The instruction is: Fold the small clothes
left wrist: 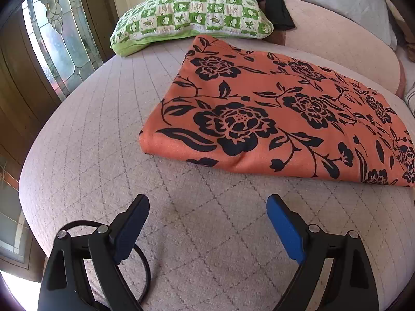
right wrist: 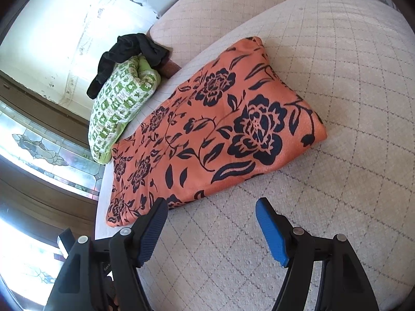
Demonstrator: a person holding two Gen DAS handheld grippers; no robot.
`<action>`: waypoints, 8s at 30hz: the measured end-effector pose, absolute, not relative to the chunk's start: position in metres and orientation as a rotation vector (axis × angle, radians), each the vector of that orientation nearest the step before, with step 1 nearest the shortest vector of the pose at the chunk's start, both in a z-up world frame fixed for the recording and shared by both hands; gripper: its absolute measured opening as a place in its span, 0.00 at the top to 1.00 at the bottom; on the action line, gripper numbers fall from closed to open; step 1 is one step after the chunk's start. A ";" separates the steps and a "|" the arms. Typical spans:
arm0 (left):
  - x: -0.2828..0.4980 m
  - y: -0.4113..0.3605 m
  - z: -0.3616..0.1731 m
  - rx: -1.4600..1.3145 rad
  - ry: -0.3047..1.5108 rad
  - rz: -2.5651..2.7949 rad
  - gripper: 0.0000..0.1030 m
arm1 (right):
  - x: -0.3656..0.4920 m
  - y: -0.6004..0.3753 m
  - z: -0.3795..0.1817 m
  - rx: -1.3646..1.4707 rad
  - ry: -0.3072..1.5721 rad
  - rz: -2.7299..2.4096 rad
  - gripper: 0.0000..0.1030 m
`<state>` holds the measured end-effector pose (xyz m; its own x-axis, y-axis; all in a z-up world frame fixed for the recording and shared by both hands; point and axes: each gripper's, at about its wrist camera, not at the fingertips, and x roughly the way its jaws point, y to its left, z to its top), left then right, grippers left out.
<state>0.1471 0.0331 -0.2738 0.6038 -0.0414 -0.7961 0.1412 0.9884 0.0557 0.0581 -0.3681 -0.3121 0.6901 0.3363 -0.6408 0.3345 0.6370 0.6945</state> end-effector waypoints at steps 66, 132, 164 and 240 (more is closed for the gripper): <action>0.245 0.057 -0.243 -0.402 0.815 -0.338 0.79 | 0.113 -0.399 -0.325 0.797 0.575 -0.281 0.78; 0.224 0.038 -0.276 -0.152 0.917 -0.249 0.63 | 0.328 -0.217 -0.291 0.326 0.946 0.147 0.58; 0.217 0.027 -0.276 -0.129 0.880 -0.224 0.56 | 0.098 -0.413 -0.311 0.494 0.906 -0.246 0.60; 0.177 -0.052 -0.243 0.245 0.606 -0.364 0.74 | 0.333 -0.248 -0.224 0.461 1.110 0.324 0.26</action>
